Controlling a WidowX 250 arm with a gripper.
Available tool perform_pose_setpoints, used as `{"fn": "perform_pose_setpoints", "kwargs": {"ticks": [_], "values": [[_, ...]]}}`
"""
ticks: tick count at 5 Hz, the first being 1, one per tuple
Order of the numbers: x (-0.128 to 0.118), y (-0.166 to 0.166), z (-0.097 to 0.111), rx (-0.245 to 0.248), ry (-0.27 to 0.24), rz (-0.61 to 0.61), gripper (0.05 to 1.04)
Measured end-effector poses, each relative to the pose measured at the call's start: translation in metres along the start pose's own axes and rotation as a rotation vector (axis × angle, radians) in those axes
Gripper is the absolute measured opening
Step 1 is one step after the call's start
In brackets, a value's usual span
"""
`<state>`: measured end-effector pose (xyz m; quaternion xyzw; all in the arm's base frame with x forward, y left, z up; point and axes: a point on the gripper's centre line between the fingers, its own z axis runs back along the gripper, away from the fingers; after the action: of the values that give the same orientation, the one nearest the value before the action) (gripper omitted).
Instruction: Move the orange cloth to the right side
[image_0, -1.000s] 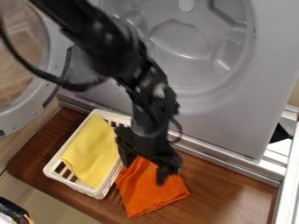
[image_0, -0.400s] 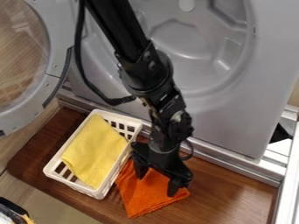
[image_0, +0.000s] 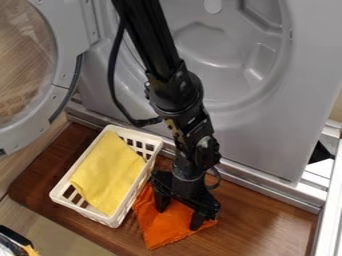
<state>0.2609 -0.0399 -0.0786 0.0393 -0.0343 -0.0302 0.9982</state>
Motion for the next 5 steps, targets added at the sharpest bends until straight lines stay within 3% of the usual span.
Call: {"fn": "perform_pose_setpoints", "kwargs": {"ticks": [2, 5], "values": [[0.011, -0.014, 0.001, -0.029, -0.008, 0.039, 1.001], [0.012, -0.081, 0.013, -0.109, -0.044, -0.087, 1.001]]}}
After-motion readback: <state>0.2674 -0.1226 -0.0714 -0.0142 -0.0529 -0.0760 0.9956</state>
